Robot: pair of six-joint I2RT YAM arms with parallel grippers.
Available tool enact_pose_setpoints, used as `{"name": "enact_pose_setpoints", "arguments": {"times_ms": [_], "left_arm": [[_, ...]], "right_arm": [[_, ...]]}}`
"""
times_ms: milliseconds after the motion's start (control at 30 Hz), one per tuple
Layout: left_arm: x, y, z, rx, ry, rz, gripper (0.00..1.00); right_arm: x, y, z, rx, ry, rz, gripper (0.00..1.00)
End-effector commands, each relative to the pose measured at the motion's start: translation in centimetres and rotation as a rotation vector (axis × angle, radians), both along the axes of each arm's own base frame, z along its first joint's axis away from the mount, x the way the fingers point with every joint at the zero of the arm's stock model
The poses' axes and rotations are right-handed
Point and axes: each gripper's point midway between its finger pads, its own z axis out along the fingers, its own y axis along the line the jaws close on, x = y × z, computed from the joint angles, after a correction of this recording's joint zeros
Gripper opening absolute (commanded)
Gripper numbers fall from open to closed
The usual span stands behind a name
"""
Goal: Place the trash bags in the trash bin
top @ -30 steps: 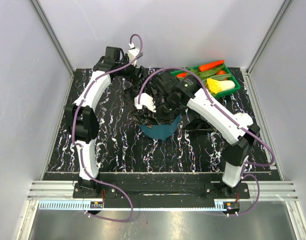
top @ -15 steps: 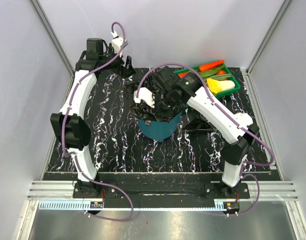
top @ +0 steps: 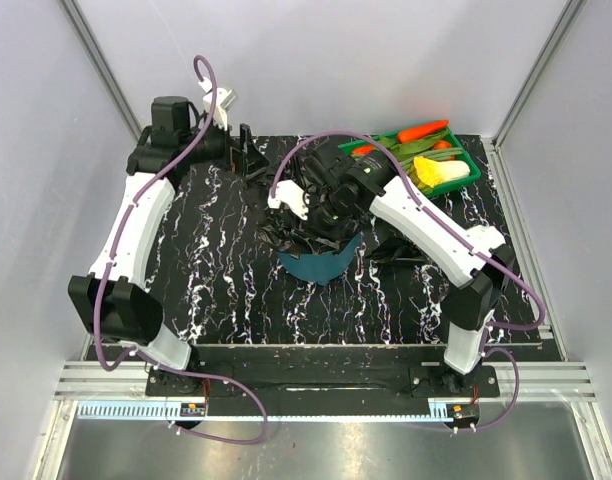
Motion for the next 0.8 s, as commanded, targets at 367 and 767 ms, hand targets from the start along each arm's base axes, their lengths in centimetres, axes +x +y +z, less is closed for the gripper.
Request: {"name": "enact_pose_setpoints", "arguments": {"times_ms": [367, 767], "left_arm": [[-2.4, -2.8, -5.2, 0.043, 0.201, 0.081, 0.93], [-2.6, -2.9, -6.8, 0.076, 0.194, 0.040, 0.58]], "right_arm": [[0.9, 1.0, 2.7, 0.085, -0.088, -0.053, 0.56], [1.9, 1.4, 8.8, 0.216, -0.192, -0.125, 0.82]]}}
